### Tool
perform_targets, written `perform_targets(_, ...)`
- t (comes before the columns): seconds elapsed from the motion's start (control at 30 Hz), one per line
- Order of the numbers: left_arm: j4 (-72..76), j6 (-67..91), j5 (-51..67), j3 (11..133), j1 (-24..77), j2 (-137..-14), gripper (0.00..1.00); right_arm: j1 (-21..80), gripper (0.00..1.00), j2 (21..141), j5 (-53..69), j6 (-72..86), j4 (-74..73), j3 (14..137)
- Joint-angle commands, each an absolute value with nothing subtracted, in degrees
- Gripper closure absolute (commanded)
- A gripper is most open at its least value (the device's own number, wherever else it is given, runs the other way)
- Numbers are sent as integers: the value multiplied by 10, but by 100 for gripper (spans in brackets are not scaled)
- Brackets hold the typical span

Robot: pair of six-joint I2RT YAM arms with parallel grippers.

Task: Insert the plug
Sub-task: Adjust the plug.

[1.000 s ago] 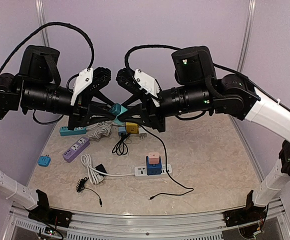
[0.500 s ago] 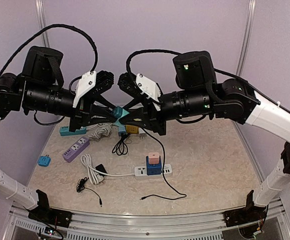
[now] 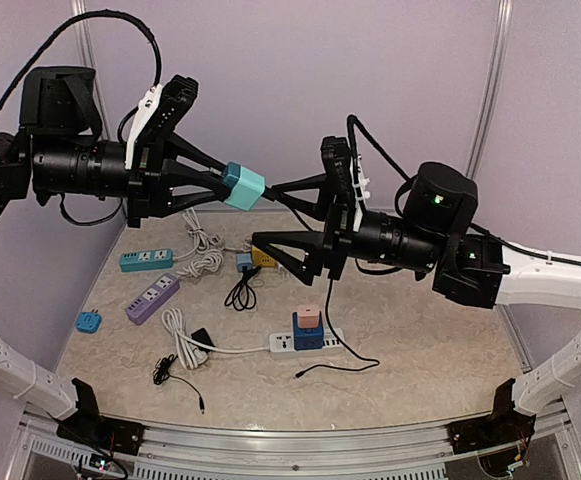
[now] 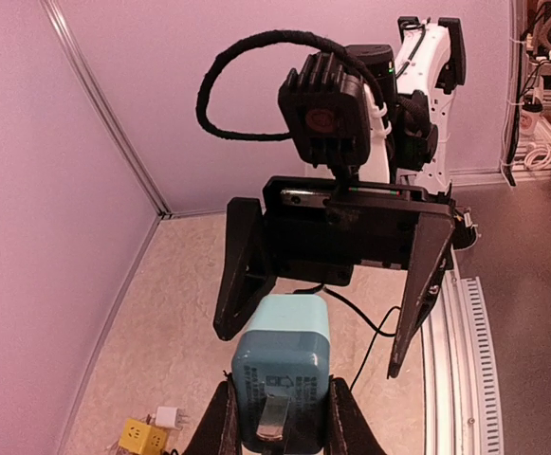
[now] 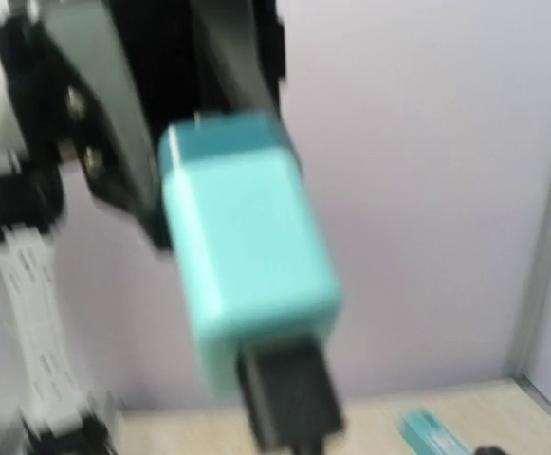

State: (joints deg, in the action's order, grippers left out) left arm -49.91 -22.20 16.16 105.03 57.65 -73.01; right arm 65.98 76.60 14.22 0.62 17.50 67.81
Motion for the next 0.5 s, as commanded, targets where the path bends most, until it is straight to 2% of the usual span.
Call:
perform_targets(0.0, -468, -179, 215, 1063, 571, -738, 100, 659, 14, 795, 180, 107, 368, 671)
perform_targets(0.1, -468, -175, 219, 1060, 570, -739, 100, 659, 22, 811, 195, 129, 403, 681)
perform_targets(0.37, -461, -166, 231, 1062, 566, -742, 100, 659, 75, 834, 224, 142, 395, 715)
perform_targets(0.4, -460, -165, 232, 1061, 566, -741, 100, 659, 77, 835, 224, 141, 389, 718)
perform_targets(0.43, -458, -163, 233, 1060, 564, -740, 100, 659, 73, 836, 223, 140, 381, 721)
perform_targets(0.47, -454, -160, 234, 1060, 563, -739, 100, 659, 64, 836, 223, 138, 375, 723)
